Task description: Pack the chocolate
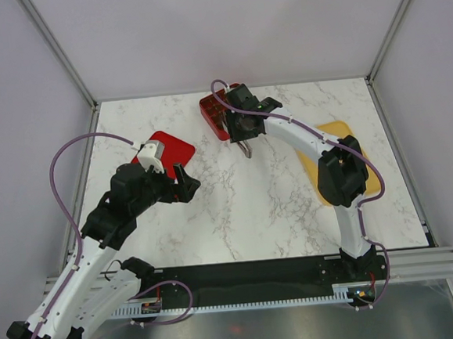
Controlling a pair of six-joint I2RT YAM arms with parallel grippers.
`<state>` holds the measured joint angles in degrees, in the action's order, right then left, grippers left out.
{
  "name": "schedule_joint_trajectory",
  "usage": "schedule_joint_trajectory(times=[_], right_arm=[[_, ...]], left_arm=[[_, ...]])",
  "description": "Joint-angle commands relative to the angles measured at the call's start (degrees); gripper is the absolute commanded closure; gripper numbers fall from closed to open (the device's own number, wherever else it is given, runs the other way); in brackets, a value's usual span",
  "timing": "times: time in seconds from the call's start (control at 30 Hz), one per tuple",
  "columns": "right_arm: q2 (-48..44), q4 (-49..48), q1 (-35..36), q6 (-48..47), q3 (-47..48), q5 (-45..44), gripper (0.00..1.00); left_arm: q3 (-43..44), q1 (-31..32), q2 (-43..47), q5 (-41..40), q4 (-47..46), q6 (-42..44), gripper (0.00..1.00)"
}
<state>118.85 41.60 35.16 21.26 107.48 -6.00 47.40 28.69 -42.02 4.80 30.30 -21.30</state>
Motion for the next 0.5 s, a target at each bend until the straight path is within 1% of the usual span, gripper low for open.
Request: schedule_joint_trajectory(times=[0.0, 0.23, 0.33, 0.47], right_arm=[[-0.11, -0.47, 0.44, -0.69, 1.94, -1.03, 0.5], [-0.54, 1.63, 0.44, -2.09, 7.38, -2.69, 0.5], [-2.39, 2.51, 0.44, -2.71, 8.79, -4.01, 0.5], [-7.47, 4.36, -0.09, -2.97, 8.27, -6.3, 0.5]], left_arm=[[0.33, -0.21, 0.1, -0.75, -1.21, 1.79, 0.0], [0.24, -0.21, -0.08, -0.58, -1.21, 1.7, 0.0], [0.33, -0.21, 0.01, -0.58, -1.21, 1.7, 0.0], [0.15, -0.21, 0.18, -0.23, -1.21, 1.7, 0.0]])
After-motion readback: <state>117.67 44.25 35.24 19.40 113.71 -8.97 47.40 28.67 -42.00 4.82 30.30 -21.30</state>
